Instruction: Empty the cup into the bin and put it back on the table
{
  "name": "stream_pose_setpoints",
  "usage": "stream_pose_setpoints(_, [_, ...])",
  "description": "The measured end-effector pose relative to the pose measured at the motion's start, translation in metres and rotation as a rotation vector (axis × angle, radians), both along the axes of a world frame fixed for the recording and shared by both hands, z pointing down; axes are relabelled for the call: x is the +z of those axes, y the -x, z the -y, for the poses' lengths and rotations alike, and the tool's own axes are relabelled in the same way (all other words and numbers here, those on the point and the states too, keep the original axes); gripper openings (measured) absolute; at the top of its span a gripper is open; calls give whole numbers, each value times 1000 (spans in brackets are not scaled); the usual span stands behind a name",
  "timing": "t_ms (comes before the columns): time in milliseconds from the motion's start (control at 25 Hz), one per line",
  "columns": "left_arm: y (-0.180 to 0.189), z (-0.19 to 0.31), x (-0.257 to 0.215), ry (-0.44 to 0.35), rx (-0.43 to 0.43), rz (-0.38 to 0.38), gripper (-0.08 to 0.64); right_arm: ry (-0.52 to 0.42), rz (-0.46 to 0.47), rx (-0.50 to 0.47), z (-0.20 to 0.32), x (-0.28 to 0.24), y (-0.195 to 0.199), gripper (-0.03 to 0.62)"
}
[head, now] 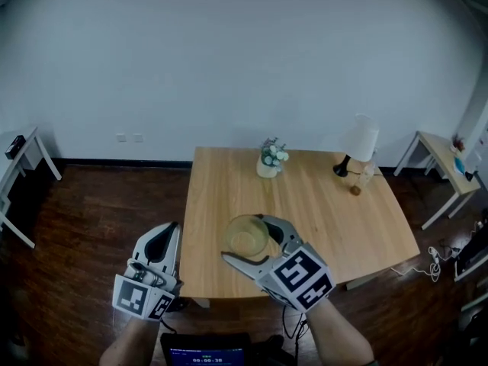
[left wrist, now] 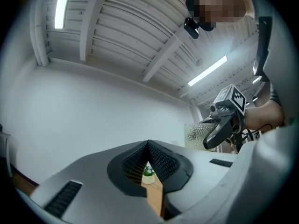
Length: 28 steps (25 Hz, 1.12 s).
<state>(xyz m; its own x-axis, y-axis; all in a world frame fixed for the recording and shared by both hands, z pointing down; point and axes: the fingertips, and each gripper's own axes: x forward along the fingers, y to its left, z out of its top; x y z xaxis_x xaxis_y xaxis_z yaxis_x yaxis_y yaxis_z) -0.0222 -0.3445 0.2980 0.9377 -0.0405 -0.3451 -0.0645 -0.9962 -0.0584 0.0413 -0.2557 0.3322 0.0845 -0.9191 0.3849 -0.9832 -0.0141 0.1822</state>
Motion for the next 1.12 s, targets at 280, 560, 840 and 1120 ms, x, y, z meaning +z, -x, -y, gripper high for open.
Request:
stream_pose_setpoints(280, [-42,-69,-8,17,81,-31,-9,-24,4,45,-70,-8,-36,390])
stream_pose_setpoints(560, [-90,-132,-6,26,101,5,-9,-34,-7,102,-147,-8,-86,390])
stream_pose_setpoints(840, [-131,-191,-10,-4,147,10,-9,-52,1,141,-208,-8,-122,390])
stream_pose_setpoints(1120, [-167,-245,-6,0,183,9,-9,-59,-9,175,-263,-4,-154,390])
